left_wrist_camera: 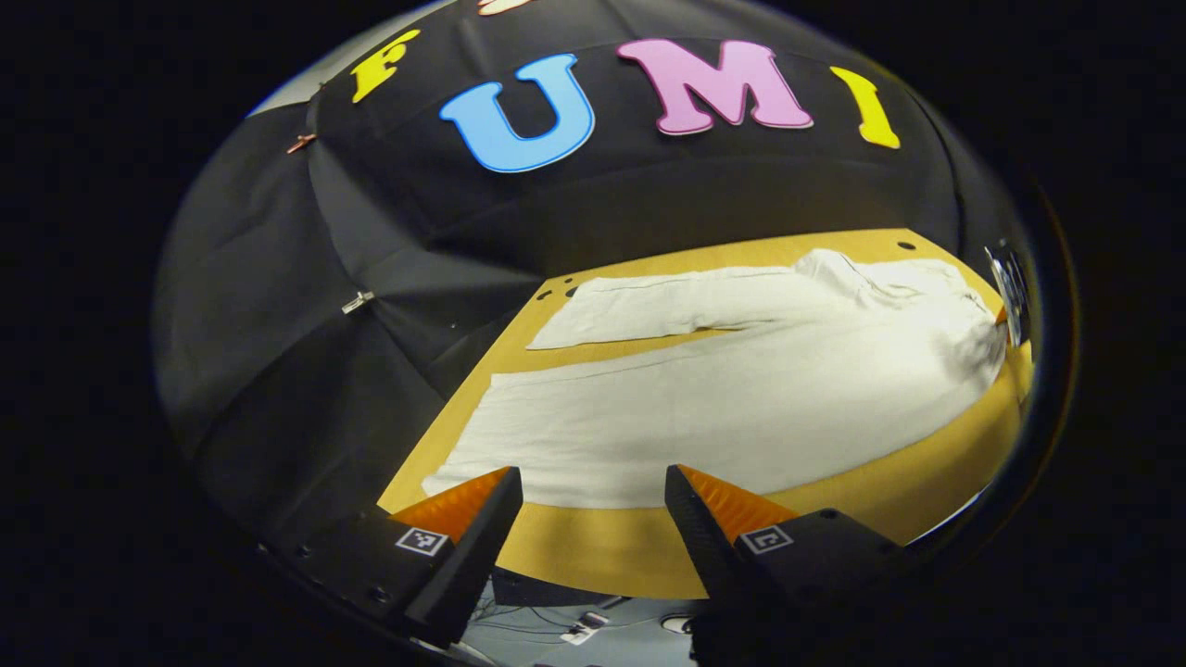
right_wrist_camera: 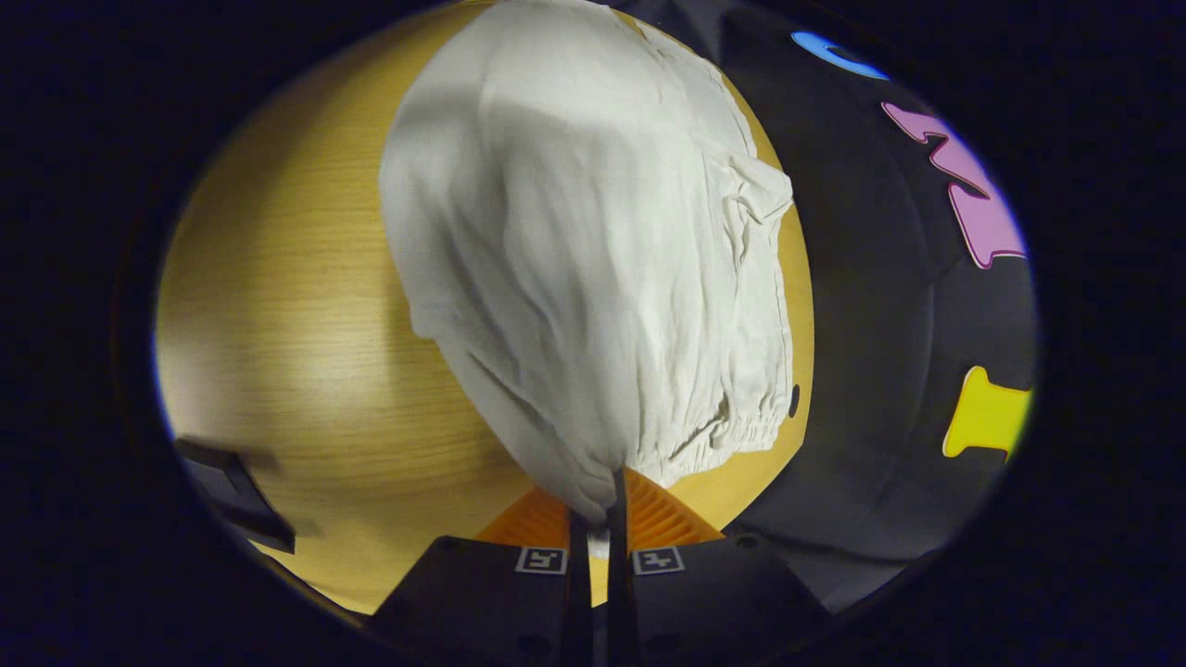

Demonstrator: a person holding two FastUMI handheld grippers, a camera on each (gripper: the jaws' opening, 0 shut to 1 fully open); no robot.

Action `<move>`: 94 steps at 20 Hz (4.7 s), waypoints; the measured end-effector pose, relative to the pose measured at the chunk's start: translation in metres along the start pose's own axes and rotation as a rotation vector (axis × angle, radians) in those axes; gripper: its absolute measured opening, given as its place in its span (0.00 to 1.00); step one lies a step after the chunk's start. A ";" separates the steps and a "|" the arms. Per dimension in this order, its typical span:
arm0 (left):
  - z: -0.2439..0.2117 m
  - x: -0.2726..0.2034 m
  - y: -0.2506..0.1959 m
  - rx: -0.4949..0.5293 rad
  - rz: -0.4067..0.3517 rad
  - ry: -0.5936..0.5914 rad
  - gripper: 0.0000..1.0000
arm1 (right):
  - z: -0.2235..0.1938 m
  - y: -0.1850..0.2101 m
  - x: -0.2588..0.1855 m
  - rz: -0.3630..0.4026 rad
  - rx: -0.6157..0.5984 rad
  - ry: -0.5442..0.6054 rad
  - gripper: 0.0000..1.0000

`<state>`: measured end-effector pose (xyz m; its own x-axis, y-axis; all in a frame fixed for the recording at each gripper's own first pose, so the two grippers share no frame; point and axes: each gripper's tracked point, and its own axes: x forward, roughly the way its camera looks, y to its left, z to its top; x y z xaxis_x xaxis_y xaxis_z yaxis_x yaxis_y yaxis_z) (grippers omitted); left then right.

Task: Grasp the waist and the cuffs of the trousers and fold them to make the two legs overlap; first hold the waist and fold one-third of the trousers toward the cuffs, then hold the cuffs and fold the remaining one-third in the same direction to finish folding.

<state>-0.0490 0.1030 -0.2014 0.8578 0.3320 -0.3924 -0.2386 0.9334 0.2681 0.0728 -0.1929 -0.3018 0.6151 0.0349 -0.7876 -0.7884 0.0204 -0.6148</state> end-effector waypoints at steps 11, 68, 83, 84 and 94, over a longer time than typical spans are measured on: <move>-0.104 0.081 0.135 0.520 0.029 0.198 0.97 | 0.002 0.000 -0.001 0.041 -0.076 -0.016 0.06; 0.225 0.394 0.102 0.328 -0.130 -0.085 0.05 | 0.035 -0.278 0.039 -0.459 1.137 -0.128 0.06; 0.254 0.376 0.058 -0.136 -0.213 -0.251 0.97 | 0.026 -0.253 0.013 -0.387 1.792 -0.211 0.97; 0.256 0.364 0.061 -0.148 -0.212 -0.272 0.96 | 0.018 -0.246 0.005 -0.414 1.843 -0.218 0.98; 0.239 0.250 0.048 -0.453 -0.303 -0.278 0.97 | -0.016 -0.199 0.019 -0.528 2.095 -0.249 0.99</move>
<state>0.2626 0.1984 -0.0759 0.9899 0.0520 -0.1321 -0.0833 0.9661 -0.2443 0.2410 -0.2119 -0.1949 0.8409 -0.2486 -0.4806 0.4433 0.8258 0.3485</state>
